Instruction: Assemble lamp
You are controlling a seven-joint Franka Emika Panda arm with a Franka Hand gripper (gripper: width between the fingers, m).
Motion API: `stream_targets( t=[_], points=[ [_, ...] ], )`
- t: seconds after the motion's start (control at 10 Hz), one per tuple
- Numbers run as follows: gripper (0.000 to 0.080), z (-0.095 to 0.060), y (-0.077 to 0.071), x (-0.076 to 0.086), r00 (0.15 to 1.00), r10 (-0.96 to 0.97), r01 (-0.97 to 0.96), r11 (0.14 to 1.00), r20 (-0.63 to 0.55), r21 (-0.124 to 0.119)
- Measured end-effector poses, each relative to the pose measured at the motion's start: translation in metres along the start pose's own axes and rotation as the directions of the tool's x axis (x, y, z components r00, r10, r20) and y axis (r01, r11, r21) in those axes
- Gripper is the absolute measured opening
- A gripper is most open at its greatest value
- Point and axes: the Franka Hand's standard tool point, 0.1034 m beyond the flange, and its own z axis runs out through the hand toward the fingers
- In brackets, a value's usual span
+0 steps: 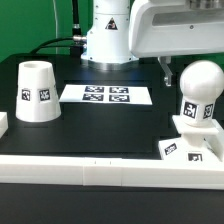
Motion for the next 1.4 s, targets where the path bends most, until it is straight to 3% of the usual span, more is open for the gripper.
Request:
stream_targets(
  t=[0.3,0.9,1.1,1.4],
  points=[
    [0.0699,-0.0017,0.0005,0.0026,0.962,-0.274,0.274,0.961,0.0,-0.019],
    [0.0699,-0.0002,0.003,0.0021,0.782,-0.623,0.623,0.782,0.009,-0.016],
    [0.0699,-0.0015,0.0044,0.0046,0.653,-0.756,0.757,0.653,0.026,-0.031],
    [0.0699,-0.002,0.0039,0.0098,0.44,-0.897,0.898,0.439,0.034,-0.031]
  ],
)
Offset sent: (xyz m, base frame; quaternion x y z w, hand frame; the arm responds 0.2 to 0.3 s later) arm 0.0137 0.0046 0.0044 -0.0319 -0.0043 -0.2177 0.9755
